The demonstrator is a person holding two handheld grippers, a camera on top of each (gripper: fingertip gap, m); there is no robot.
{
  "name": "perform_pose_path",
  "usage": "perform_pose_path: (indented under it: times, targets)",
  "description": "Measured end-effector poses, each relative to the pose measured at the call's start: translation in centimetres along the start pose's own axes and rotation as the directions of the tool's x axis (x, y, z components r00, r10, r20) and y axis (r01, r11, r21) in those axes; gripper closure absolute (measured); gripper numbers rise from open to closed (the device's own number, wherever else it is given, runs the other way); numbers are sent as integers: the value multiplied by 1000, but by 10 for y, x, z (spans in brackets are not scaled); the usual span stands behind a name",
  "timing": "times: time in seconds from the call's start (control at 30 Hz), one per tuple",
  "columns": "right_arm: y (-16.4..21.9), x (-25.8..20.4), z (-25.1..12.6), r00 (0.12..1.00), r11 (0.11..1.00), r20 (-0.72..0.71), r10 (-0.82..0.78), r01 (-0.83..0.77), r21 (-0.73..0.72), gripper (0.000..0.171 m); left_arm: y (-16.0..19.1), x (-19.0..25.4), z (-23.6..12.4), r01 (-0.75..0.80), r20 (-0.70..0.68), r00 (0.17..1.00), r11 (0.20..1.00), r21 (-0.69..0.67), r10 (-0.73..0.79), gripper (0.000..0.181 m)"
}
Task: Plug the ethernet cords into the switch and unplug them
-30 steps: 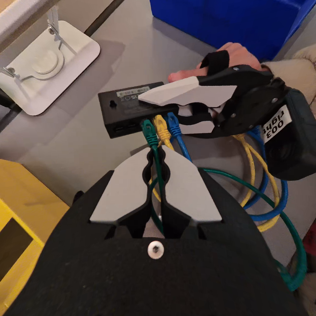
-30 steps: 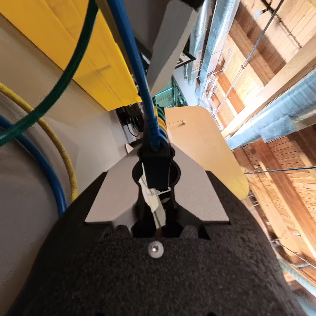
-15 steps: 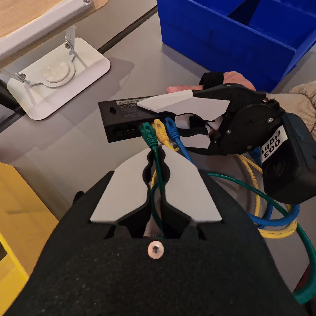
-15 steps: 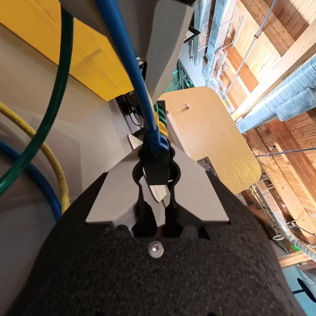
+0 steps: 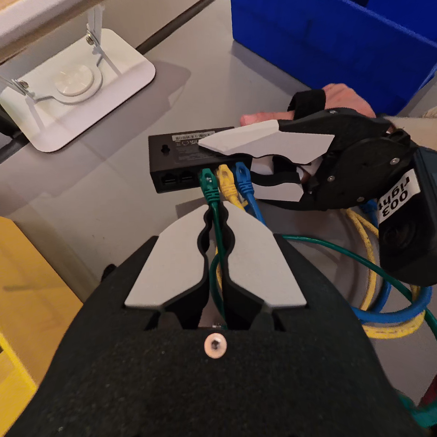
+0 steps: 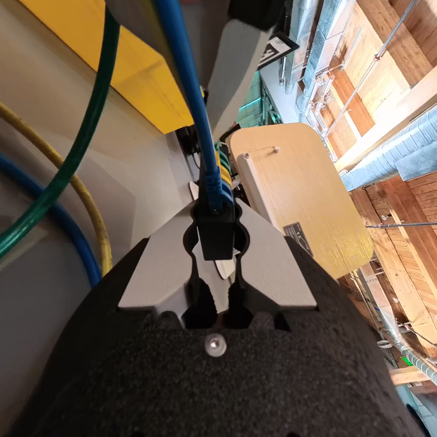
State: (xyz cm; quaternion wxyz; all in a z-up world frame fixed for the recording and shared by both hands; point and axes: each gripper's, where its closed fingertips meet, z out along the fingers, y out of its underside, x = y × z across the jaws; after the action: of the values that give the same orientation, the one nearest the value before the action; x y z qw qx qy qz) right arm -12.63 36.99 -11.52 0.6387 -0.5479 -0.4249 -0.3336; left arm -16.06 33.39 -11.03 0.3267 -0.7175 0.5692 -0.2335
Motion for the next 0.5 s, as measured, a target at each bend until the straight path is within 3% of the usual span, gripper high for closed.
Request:
perform_pose_path:
  times: [0.03, 0.2, 0.5]
  targets:
    - [0, -4, 0, 1000, 1000, 23, 1, 0, -4, 146, 3, 1, 0, 2, -20, 1000, 1000, -11, -2, 177]
    - [-12, -17, -4, 996, 998, 89, 15, -21, 66, 144, 18, 10, -9, 30, -72, 997, 999, -18, -32, 176]
    - [-15, -18, -4, 998, 998, 63, 10, -14, 60, 133, 18, 18, -12, 57, -96, 994, 998, -4, -57, 177]
